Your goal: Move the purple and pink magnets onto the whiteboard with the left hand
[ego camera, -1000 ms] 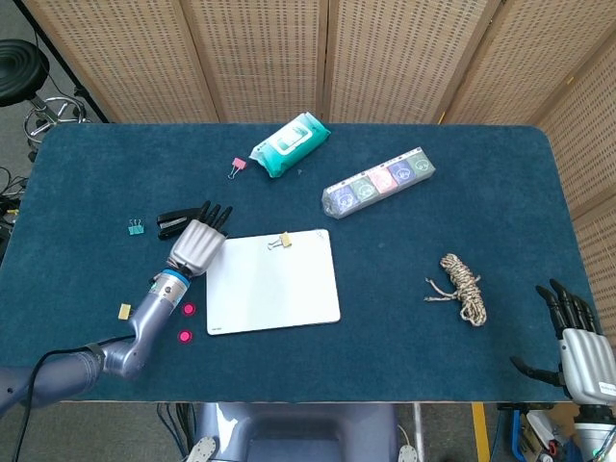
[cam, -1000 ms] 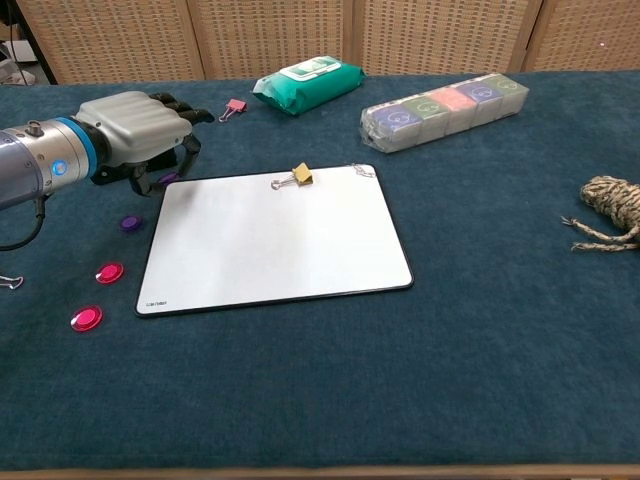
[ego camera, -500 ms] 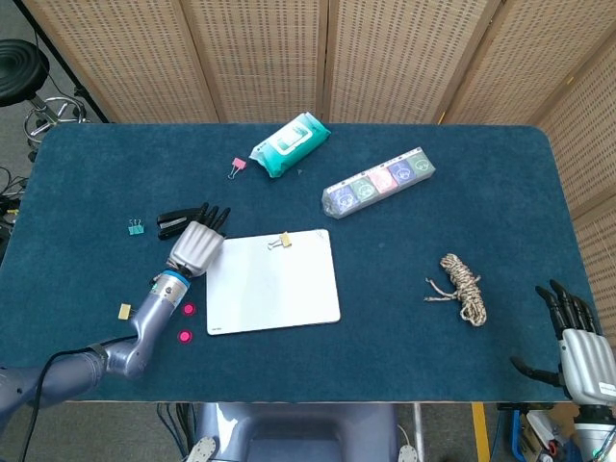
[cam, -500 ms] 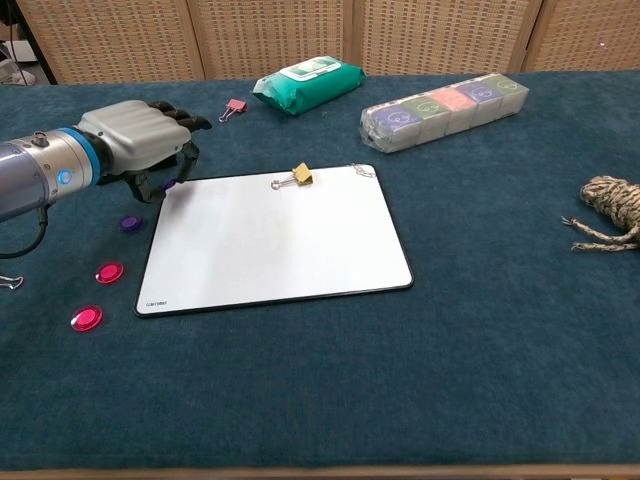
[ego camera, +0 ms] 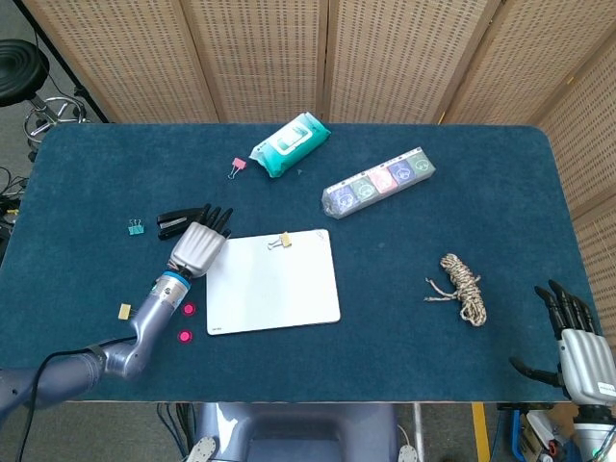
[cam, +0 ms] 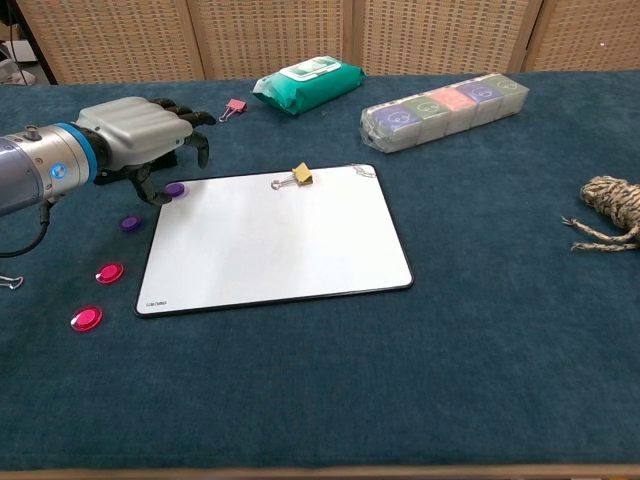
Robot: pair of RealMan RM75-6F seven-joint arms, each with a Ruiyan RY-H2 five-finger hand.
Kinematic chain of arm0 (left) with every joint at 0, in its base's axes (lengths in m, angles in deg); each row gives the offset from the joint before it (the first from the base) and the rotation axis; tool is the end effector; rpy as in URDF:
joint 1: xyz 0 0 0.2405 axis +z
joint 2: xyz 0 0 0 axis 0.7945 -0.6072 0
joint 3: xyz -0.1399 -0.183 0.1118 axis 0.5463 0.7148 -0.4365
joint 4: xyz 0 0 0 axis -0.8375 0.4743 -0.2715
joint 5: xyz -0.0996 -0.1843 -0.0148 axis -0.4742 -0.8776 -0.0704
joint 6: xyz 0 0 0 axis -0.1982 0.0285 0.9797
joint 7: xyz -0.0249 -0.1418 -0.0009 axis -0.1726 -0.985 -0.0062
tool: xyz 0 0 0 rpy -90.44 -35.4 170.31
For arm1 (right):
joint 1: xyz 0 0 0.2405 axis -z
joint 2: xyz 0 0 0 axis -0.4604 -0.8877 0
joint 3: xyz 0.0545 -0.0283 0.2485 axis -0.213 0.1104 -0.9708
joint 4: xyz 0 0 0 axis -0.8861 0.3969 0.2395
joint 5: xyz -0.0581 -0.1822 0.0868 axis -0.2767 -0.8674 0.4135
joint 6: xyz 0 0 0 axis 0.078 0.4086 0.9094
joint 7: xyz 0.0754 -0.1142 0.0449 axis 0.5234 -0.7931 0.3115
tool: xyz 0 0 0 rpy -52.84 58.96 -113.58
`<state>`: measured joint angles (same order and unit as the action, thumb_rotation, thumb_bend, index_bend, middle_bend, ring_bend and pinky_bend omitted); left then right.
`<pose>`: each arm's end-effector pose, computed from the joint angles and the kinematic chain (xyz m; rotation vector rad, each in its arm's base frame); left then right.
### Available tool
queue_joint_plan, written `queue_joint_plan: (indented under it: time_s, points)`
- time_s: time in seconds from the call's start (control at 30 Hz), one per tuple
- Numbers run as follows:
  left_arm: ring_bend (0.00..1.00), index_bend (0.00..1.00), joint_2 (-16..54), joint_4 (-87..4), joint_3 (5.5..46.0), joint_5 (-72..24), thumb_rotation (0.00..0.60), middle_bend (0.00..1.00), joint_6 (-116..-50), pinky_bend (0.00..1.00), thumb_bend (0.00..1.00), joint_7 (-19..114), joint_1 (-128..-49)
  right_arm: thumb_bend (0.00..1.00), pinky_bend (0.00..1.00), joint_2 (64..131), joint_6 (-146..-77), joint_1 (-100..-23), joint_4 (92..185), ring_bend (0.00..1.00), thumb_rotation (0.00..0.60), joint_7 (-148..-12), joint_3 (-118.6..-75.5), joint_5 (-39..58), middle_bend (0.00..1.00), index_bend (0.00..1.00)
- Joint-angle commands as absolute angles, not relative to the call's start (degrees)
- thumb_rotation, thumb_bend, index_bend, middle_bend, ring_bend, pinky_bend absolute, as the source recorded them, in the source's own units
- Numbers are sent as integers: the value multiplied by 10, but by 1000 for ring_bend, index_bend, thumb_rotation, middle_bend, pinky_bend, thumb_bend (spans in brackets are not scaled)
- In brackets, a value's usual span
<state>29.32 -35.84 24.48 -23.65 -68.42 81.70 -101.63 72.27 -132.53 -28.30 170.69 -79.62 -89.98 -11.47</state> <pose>-0.1714 0.3907 -0.0295 -1.9663 -0.5199 -0.5727 -0.2848 -0.1587 0.1702 1.2579 -1.0992 0.9688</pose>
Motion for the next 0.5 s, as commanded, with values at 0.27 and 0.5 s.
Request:
queue_joint_plan:
  time_s: [0.27, 0.5]
  points:
    - [0, 386, 188, -474, 227, -198, 600, 0, -703, 0, 261, 737, -974, 0, 0, 723, -1328, -282, 1711, 0, 600, -800, -896, -123, 0, 81]
    - [0, 393, 164, -473, 193, -165, 600, 0, -707, 0, 260, 687, -940, 0, 0, 725, -1331, -280, 1713, 0, 600, -805, -891, -131, 0, 81]
